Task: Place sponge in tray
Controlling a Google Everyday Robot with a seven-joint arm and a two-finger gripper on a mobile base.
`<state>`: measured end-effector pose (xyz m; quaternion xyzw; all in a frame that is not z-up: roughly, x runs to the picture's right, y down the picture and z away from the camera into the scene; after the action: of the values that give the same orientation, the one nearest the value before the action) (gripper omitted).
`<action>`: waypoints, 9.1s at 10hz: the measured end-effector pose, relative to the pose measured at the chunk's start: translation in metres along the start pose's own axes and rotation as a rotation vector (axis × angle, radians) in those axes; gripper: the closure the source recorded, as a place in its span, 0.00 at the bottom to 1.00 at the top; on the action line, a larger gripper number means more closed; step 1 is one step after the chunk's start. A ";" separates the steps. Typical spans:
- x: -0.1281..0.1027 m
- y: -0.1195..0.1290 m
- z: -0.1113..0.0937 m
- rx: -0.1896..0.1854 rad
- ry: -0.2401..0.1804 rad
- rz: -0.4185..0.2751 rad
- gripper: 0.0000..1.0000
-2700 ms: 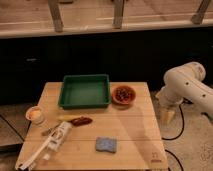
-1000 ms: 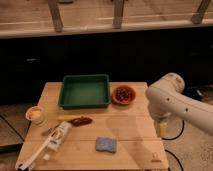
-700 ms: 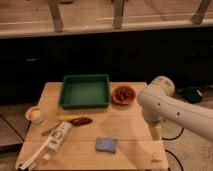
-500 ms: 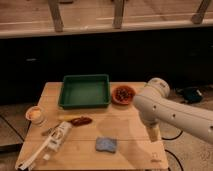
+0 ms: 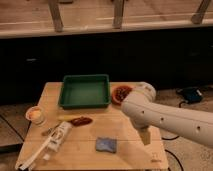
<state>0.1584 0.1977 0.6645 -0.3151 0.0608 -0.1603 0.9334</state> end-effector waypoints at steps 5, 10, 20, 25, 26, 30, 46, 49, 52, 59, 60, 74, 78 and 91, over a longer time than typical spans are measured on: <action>-0.033 -0.002 0.005 -0.005 -0.011 -0.047 0.20; -0.066 -0.004 0.015 -0.010 -0.033 -0.097 0.20; -0.111 -0.009 0.041 -0.019 -0.058 -0.145 0.20; -0.127 -0.013 0.051 -0.015 -0.077 -0.169 0.20; -0.129 -0.013 0.053 -0.013 -0.081 -0.175 0.20; -0.140 -0.014 0.066 -0.006 -0.088 -0.195 0.20; -0.167 -0.023 0.073 0.003 -0.075 -0.300 0.20; -0.171 -0.024 0.071 0.001 -0.077 -0.314 0.20; -0.174 -0.025 0.071 0.003 -0.081 -0.332 0.20; -0.182 -0.024 0.075 -0.004 -0.088 -0.364 0.20; -0.185 -0.023 0.074 -0.006 -0.089 -0.373 0.20; -0.199 -0.019 0.086 -0.023 -0.091 -0.428 0.37; -0.201 -0.018 0.088 -0.026 -0.087 -0.435 0.39; -0.203 -0.021 0.080 -0.039 -0.083 -0.468 0.55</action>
<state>-0.0210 0.2962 0.7433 -0.3451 -0.0491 -0.3579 0.8663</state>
